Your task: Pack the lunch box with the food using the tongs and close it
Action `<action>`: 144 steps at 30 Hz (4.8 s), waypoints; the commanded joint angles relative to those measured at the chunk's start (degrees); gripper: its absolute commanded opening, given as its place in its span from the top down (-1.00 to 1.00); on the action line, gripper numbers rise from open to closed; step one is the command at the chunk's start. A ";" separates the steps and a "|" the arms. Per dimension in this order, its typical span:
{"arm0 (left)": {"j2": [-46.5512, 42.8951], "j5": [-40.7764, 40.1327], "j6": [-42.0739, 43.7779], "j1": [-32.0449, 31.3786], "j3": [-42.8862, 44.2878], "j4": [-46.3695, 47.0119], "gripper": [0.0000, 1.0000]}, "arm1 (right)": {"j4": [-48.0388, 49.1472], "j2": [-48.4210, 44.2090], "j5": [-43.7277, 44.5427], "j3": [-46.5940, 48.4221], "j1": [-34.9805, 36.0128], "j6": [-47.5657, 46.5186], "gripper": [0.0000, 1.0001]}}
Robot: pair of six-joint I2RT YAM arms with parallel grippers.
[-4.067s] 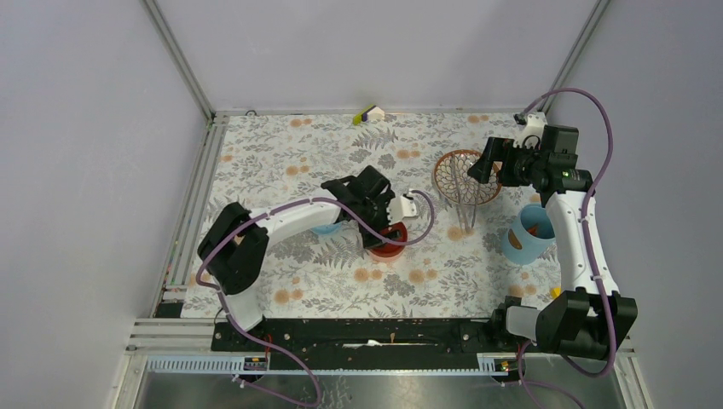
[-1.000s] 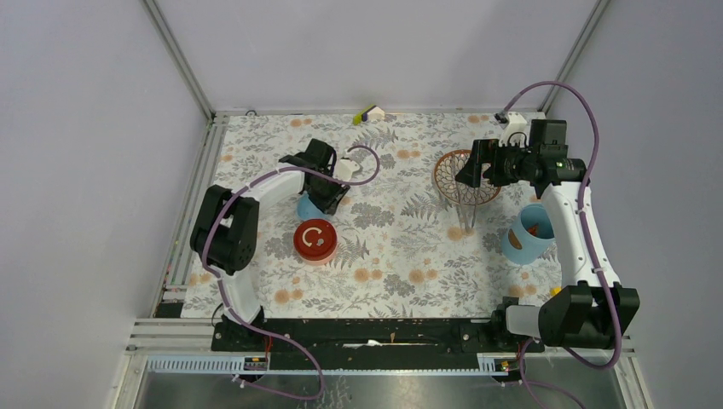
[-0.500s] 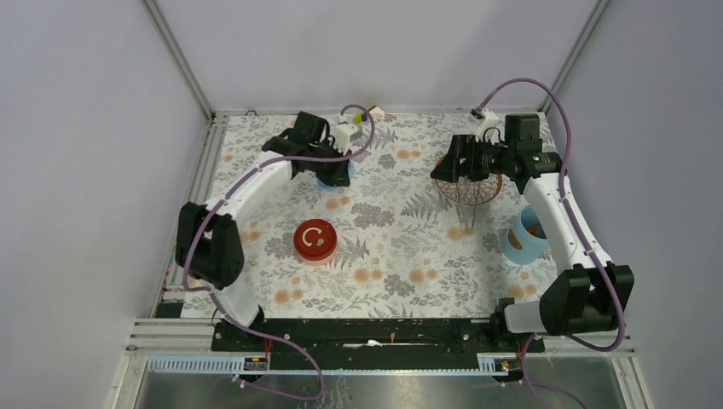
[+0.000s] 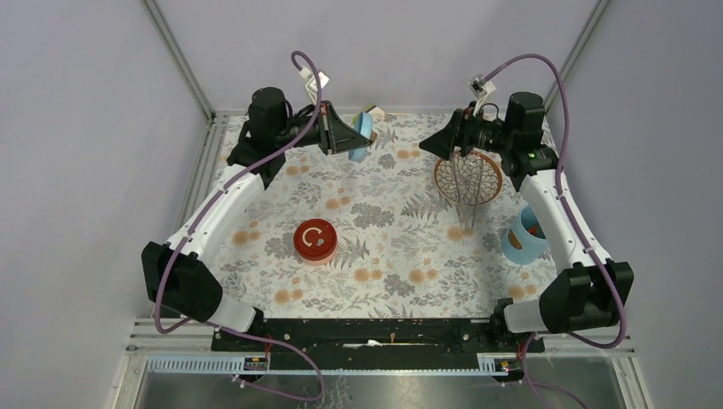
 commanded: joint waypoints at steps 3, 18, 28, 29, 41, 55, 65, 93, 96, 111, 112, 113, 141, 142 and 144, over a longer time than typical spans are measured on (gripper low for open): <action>-2.07 10.72 -35.70 1.68 -9.42 39.05 1.00 | 12.25 -0.49 -8.54 2.44 0.79 -7.64 -0.50; -0.04 5.46 -64.41 2.21 -19.56 69.50 1.00 | 18.83 1.56 -8.17 6.33 9.50 1.10 -0.32; 0.60 2.97 -69.84 2.21 -21.60 70.54 1.00 | 1.24 3.90 -2.06 14.94 16.78 -12.96 -0.23; 0.71 2.75 -70.85 2.21 -21.74 71.43 1.00 | 0.39 4.03 -1.70 15.16 17.15 -14.38 -0.22; 0.88 1.55 -74.53 2.12 -23.38 75.78 1.00 | -2.85 5.43 0.98 16.15 19.75 -18.77 -0.17; 1.65 1.68 -73.61 2.16 -23.95 74.19 1.00 | -8.25 6.07 5.62 21.14 21.47 -21.11 0.96; 1.15 3.50 -66.40 3.59 -22.49 70.00 -0.63 | -17.21 0.00 13.51 17.99 17.84 -24.65 1.00; -6.19 1.20 0.27 0.80 -13.46 0.40 -0.98 | -74.70 0.83 38.61 25.78 -23.43 -47.59 1.00; -6.58 1.30 0.20 0.80 -13.26 -0.21 -0.98 | -75.98 3.23 38.40 26.56 -26.31 -49.31 1.00; -6.88 1.58 -0.23 0.54 -14.60 -0.18 -0.98 | -76.50 9.03 37.45 23.20 -29.76 -52.72 1.00; -6.90 1.57 -0.26 0.56 -14.62 -0.22 -0.98 | -76.11 9.12 37.32 22.83 -29.77 -52.72 1.00; -6.83 1.67 -0.31 0.54 -14.60 -0.21 -0.98 | -75.70 9.31 37.14 22.52 -29.77 -52.67 1.00; -5.60 1.03 -0.27 0.54 -15.41 -0.37 -0.98 | -72.88 16.49 33.30 21.27 -29.77 -53.90 0.91; -5.51 1.09 -0.25 0.54 -15.37 -0.37 -0.98 | -72.96 16.54 33.41 21.04 -29.77 -54.06 0.83; -5.42 1.03 -0.39 0.54 -15.33 -0.41 -0.98 | -73.53 16.47 33.36 21.27 -29.77 -54.56 0.66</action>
